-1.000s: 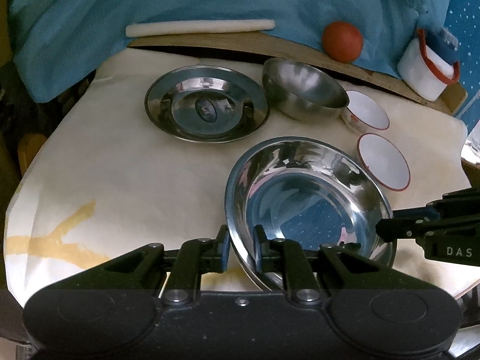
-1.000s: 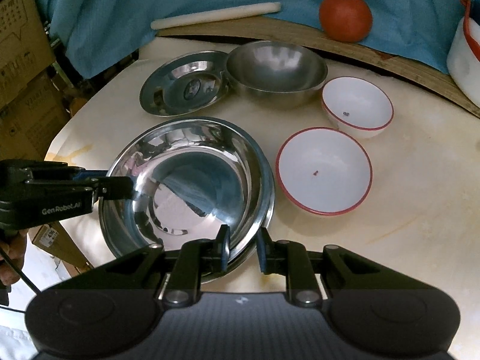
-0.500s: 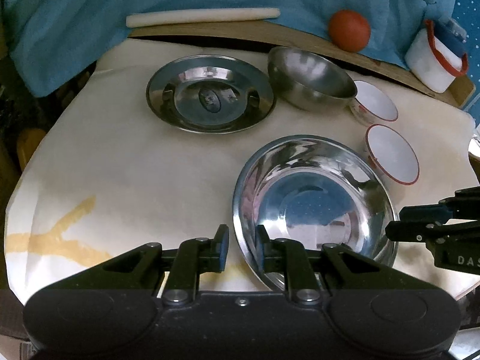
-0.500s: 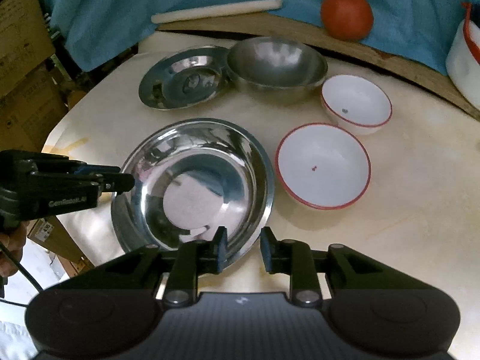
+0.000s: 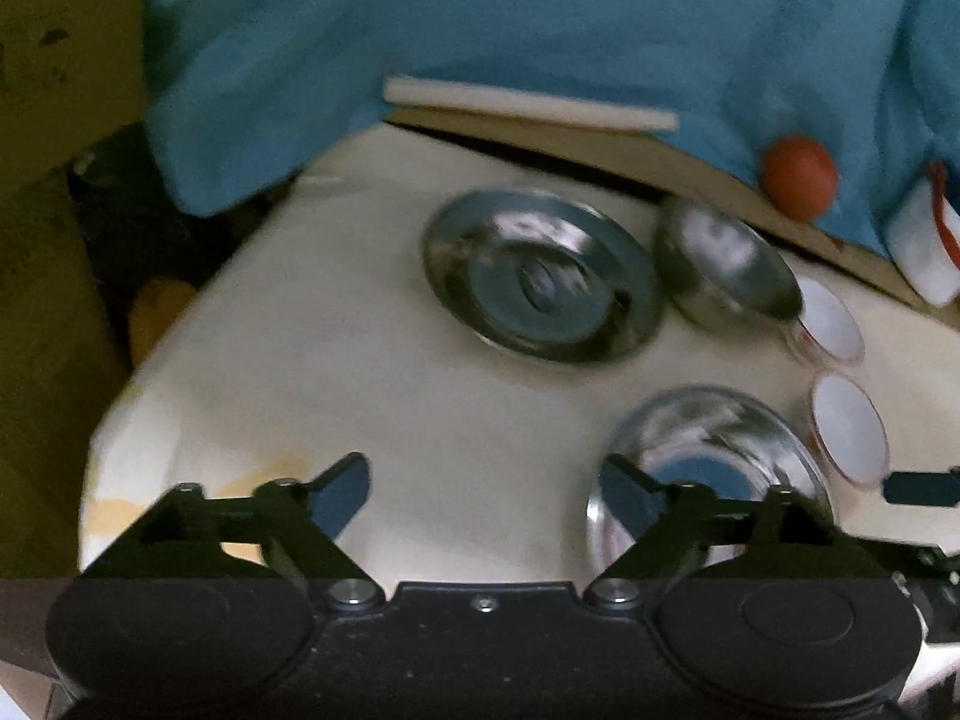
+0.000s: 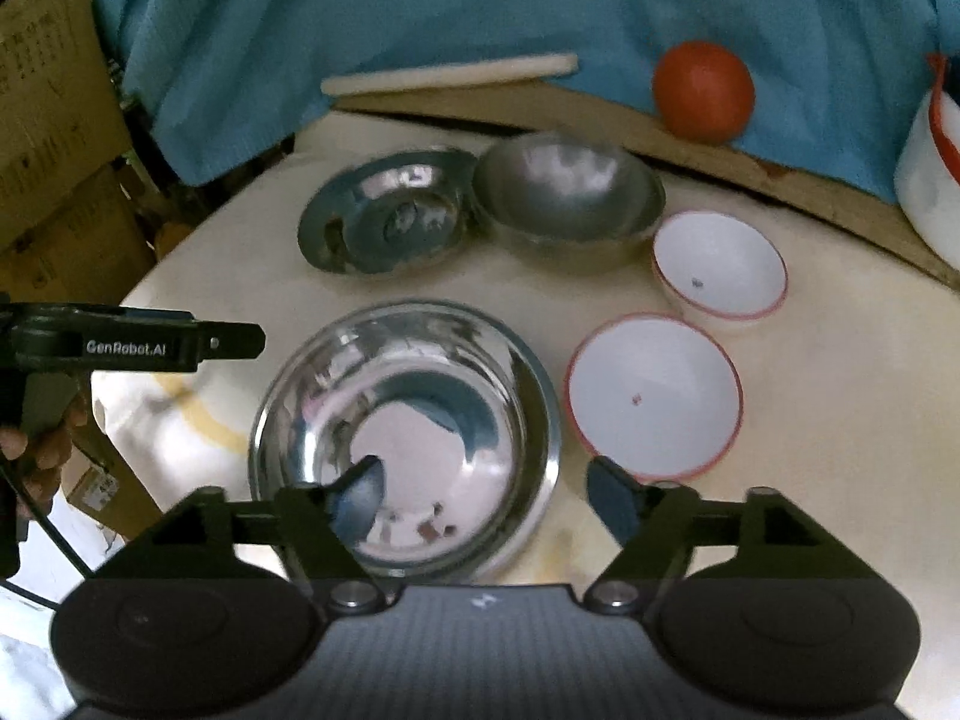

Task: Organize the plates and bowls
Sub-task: 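Move both grippers to the emblem steel plate rim and close them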

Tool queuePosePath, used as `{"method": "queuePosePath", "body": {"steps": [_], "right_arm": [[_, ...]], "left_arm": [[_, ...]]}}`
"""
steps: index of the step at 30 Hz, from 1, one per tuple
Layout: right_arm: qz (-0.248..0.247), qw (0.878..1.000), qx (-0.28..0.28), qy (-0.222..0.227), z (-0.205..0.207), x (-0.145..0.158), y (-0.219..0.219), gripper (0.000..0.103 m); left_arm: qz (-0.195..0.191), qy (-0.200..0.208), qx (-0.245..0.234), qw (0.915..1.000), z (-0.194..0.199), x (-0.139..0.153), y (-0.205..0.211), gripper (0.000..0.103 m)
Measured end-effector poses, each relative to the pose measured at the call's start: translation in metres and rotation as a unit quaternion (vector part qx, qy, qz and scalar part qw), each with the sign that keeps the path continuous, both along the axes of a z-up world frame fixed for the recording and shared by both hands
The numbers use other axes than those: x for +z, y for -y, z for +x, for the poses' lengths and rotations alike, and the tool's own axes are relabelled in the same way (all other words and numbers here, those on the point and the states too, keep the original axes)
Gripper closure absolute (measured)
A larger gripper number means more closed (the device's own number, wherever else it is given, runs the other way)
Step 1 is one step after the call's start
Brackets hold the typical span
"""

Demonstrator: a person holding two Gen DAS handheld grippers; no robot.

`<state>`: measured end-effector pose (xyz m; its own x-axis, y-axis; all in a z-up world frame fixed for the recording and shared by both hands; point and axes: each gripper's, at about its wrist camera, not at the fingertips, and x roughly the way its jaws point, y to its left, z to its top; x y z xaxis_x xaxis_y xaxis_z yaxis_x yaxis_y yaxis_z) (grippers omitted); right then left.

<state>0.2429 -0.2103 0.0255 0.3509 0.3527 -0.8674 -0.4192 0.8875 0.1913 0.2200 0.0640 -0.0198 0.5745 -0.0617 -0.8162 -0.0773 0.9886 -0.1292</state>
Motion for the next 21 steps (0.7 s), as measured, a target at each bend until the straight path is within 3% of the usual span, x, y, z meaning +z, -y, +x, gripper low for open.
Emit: {"method": "queuePosePath", "body": {"steps": [2,8,21], "right_arm": [[0.01,1.0,-0.001,0.01,0.003,0.002,-0.003,0.012],[0.04,0.999,-0.01,0.027,0.018,0.007,-0.014,0.006],[0.085,0.996,-0.03,0.008,0.063,-0.008,-0.048,0.002]], "left_arm": [[0.004,0.006,0.005,1.0,0.005,0.002,-0.007,0.01],[0.029,0.019,0.019,0.9992,0.032,0.006,-0.024,0.001],[0.036,0.019,0.012,0.9991,0.092,0.0,-0.039,0.001]]}}
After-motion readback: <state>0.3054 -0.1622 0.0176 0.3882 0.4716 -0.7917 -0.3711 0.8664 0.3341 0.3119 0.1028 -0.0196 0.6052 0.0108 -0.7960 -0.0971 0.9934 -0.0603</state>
